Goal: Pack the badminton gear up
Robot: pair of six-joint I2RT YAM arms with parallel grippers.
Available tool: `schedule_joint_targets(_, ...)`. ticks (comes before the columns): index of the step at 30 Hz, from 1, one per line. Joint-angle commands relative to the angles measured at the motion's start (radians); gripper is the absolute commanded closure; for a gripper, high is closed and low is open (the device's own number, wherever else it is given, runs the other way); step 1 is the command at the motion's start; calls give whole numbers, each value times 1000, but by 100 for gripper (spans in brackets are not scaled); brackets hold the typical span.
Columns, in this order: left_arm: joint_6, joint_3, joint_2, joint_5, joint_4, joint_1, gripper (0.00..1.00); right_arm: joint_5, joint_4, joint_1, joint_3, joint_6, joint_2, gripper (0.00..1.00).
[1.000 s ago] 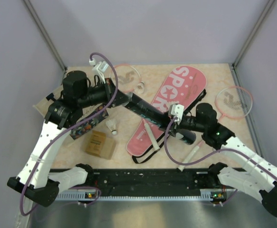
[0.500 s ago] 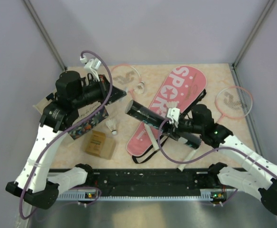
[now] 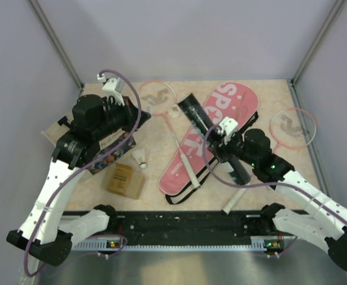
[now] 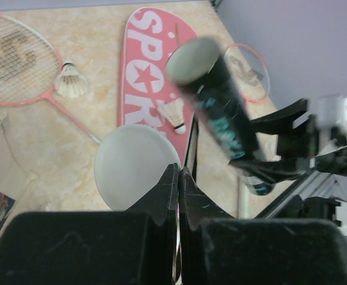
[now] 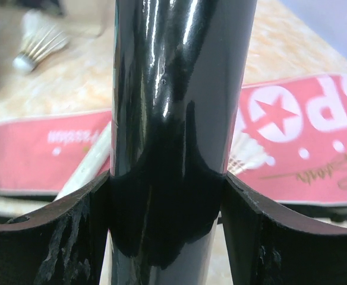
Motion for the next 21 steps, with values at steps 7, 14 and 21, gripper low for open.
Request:
schedule_joint_targets(7,40,-183,124,-159,138,-21,100,419,218,6,36,393,-139,61)
schedule_joint_targets(14,15,-219,268,-285,201,-75,100,451,215,6,31,520,-240,60)
schedule_joint_targets(21,1,-223,455,-365,232,-132,100,464,143,6,39,531,-285,60)
